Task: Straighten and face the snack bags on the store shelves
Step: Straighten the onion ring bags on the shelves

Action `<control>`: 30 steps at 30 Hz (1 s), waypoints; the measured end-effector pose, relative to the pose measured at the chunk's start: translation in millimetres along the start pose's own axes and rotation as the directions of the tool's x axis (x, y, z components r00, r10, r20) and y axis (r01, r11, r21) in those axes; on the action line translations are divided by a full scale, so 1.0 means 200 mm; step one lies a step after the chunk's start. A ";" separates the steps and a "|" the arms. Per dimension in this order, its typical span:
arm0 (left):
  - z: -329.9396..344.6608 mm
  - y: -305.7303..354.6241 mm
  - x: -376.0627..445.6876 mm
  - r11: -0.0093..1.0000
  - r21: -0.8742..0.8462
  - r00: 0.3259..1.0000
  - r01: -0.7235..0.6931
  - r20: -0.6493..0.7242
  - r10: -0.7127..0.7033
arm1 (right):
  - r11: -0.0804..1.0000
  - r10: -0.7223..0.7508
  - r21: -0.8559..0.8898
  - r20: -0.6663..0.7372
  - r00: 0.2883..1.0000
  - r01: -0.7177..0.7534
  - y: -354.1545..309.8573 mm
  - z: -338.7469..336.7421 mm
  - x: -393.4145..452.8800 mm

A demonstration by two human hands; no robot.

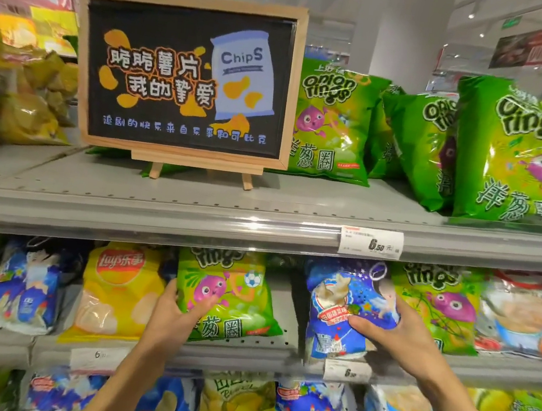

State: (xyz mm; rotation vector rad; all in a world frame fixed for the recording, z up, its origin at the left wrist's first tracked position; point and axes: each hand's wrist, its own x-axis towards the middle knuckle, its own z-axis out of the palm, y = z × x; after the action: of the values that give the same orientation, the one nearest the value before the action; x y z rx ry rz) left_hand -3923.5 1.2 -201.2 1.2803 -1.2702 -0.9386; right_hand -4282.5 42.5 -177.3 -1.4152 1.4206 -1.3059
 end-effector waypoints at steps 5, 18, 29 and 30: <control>0.15 0.00 0.00 1.000 0.027 0.999 -0.002 0.039 0.000 | 0.997 -0.016 0.081 0.106 0.994 0.008 0.02 -0.07 -0.09; 0.71 0.13 -0.02 0.999 0.050 0.961 -0.015 0.276 0.000 | 0.976 0.060 0.216 -0.225 0.973 -0.010 0.09 -0.25 -0.31; 0.67 0.15 -0.03 0.994 0.092 0.867 -0.064 0.499 0.010 | 0.992 0.057 0.121 -0.220 0.974 -0.031 0.07 -0.17 -0.33; 0.66 0.15 -0.03 0.993 0.094 0.869 -0.068 0.495 0.013 | 0.994 0.057 0.104 -0.228 0.972 -0.033 0.06 -0.15 -0.33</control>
State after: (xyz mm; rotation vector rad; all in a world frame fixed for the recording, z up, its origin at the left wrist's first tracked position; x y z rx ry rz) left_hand -4058.6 -8.5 -190.7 1.1235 -1.7597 -1.2311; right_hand -4305.2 110.5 -192.4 -1.1889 1.5055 -1.5295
